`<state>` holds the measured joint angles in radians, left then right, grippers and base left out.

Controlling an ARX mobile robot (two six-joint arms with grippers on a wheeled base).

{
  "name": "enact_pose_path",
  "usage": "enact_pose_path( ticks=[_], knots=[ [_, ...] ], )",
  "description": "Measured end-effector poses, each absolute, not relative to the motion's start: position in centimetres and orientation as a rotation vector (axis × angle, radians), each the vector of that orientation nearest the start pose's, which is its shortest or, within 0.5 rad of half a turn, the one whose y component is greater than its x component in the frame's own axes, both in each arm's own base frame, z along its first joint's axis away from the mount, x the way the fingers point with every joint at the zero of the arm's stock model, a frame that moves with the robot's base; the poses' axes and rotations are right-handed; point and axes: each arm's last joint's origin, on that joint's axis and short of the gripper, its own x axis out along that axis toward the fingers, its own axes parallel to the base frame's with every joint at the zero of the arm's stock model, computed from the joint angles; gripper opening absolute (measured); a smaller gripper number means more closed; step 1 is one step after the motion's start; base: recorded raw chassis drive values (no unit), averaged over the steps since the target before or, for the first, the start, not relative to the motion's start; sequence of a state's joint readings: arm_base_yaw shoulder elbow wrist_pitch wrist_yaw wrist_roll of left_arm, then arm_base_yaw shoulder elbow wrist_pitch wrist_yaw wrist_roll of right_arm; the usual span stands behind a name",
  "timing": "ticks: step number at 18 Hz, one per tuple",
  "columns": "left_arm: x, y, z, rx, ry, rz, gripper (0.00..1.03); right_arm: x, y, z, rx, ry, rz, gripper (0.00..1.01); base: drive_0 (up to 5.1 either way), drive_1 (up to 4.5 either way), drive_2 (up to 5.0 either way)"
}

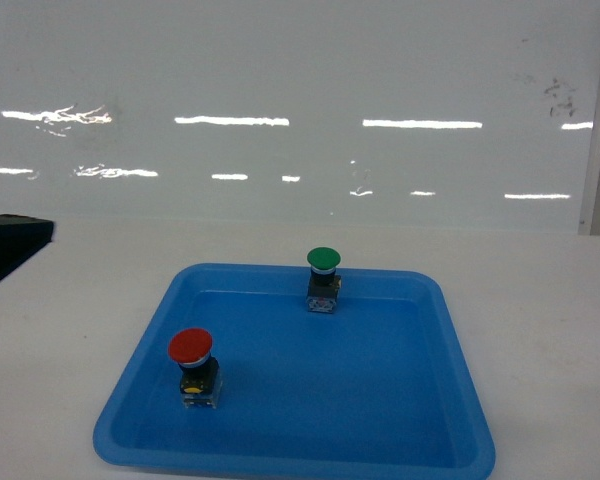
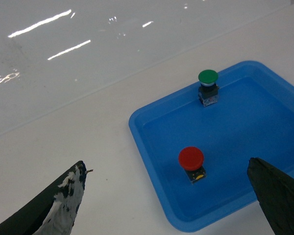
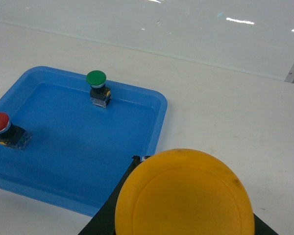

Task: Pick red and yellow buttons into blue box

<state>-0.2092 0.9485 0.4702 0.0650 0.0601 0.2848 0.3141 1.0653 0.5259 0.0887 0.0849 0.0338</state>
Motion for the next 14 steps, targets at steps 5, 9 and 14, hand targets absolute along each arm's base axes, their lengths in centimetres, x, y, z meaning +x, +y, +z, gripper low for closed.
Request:
enact_pose_path(
  ticks=[5,9,14],
  knots=[
    [21.4,-7.0,19.0,0.398,0.488,-0.393,0.98,21.0,6.6,21.8,-0.057,0.447,0.218,0.26,0.0,0.0,0.0],
    [23.0,-7.3,18.0,0.404,0.512,-0.378,0.98,21.0,6.6,21.8,-0.057,0.447,0.218,0.26,0.0,0.0,0.0],
    [23.8,-6.7,17.7,0.397,0.494,-0.327,0.98,21.0,6.6,21.8,-0.057,0.447,0.218,0.26,0.0,0.0,0.0]
  ],
)
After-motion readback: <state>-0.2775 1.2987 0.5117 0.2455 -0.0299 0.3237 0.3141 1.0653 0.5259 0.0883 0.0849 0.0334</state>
